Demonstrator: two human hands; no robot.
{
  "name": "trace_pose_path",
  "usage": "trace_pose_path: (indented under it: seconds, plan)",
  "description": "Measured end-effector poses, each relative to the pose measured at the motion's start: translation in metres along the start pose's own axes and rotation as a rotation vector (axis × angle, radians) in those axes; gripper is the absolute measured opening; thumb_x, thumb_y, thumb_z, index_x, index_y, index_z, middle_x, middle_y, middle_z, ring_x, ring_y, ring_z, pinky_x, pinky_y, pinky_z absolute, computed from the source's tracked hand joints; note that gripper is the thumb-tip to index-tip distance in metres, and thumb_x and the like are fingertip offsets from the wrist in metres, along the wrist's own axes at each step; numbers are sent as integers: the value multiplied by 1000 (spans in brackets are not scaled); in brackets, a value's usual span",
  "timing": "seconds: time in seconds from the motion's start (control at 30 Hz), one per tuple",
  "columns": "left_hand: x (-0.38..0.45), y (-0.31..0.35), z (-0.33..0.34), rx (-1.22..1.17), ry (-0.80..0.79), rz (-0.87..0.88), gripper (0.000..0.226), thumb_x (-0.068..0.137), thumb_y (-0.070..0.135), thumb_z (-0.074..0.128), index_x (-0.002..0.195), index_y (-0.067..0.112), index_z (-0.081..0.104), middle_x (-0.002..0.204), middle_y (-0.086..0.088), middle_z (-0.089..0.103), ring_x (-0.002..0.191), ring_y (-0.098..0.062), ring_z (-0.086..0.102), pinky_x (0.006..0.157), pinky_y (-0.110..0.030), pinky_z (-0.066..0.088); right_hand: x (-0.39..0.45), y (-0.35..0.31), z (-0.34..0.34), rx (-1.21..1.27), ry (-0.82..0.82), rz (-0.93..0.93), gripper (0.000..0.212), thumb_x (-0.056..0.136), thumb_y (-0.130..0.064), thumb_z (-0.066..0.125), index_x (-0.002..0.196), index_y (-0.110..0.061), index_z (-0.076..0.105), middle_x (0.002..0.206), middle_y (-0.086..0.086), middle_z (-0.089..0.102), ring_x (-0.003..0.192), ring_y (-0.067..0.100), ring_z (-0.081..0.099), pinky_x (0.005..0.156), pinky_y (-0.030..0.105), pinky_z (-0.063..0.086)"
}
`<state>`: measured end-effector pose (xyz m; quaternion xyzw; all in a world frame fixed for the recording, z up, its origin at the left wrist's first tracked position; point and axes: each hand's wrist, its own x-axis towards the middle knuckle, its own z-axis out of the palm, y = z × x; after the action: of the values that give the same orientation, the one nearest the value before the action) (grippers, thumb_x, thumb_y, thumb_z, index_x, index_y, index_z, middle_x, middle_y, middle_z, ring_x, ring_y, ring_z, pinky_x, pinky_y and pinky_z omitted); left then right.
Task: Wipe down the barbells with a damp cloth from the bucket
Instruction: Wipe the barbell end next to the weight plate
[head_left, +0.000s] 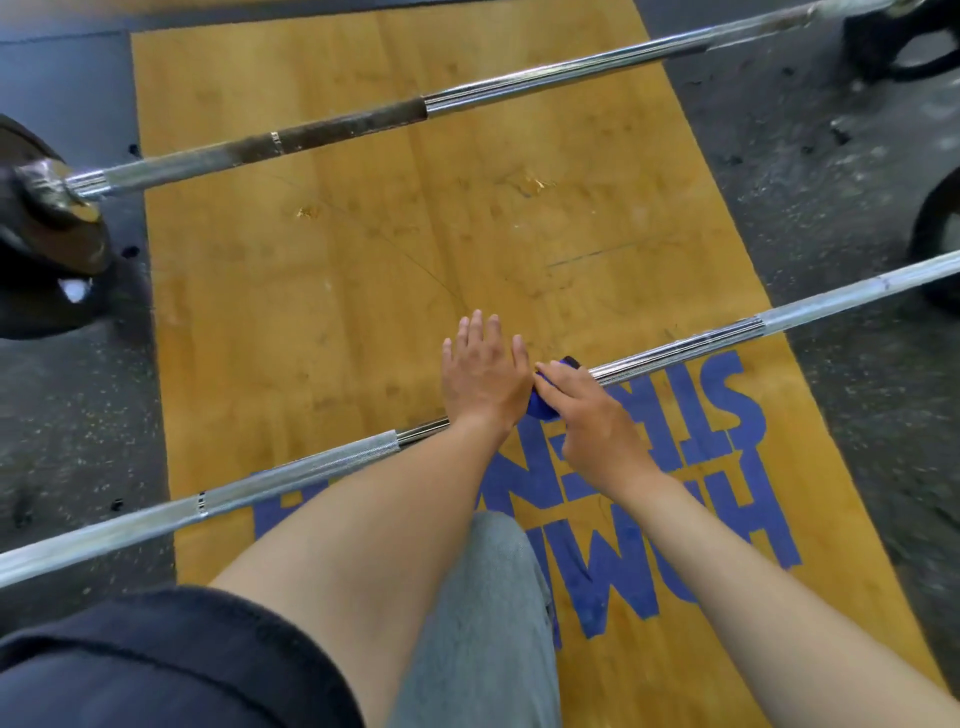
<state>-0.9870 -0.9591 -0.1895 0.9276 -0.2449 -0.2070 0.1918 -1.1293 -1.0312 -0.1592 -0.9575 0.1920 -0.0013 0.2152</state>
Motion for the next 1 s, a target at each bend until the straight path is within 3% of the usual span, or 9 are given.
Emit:
trace_pose_path:
  seconds: [0.03,0.1,0.2,0.33,0.4,0.5,0.63,0.83,1.0]
  plan:
    - [2,0,-1,2,-1,-3,56,107,45,30,156,17,36,168,-3,25,156,-19,17,126,-43,13,4,2,-1,9,0,-26,78,67,27,58,137,-8,62,141,3,58,131,28,52,100,36,51]
    - [5,0,-3,-3,-3,-7,56,107,44,30,155,17,37,167,-3,26,155,-19,18,126,-43,13,11,19,-3,34,61,133,81,65,27,57,136,-11,63,140,1,59,131,25,50,96,41,54]
    - [10,0,-2,1,-1,-1,55,107,43,30,155,17,37,167,-3,26,155,-19,18,126,-42,13,13,16,2,-2,149,321,78,67,29,53,135,-7,62,141,5,58,137,31,46,103,48,50]
    - [18,-4,-2,-22,-19,0,54,107,41,31,155,17,37,168,-3,23,156,-19,15,126,-42,12,18,11,2,-13,76,73,75,67,28,56,134,-6,64,137,5,61,131,33,52,98,42,50]
    - [21,-6,-1,6,-21,-10,54,107,42,29,155,17,37,168,-2,23,156,-19,14,126,-42,12,22,22,-1,-8,101,76,75,66,27,56,132,-6,65,135,5,62,128,34,54,98,44,53]
    - [18,-3,-4,59,44,-12,51,107,43,32,150,18,44,167,-3,28,155,-20,20,125,-44,14,19,17,2,-4,134,193,73,68,27,55,132,-6,65,137,5,60,133,32,51,108,51,46]
    - [13,4,-9,32,111,55,46,105,41,39,143,17,50,164,-6,34,151,-22,30,122,-47,22,16,9,3,-8,142,220,76,67,29,59,136,-4,61,142,9,58,137,32,46,108,56,46]
    - [19,2,-11,38,99,50,47,106,37,39,148,18,46,166,-6,30,153,-22,26,122,-47,21,13,8,9,-62,131,3,78,69,29,57,140,-4,58,146,10,55,139,33,46,111,52,44]
    - [30,1,-14,46,67,40,48,106,38,36,150,20,42,167,-4,25,154,-20,22,123,-46,18,29,-11,23,84,318,368,65,74,24,46,131,-2,65,140,14,58,136,36,47,109,54,45]
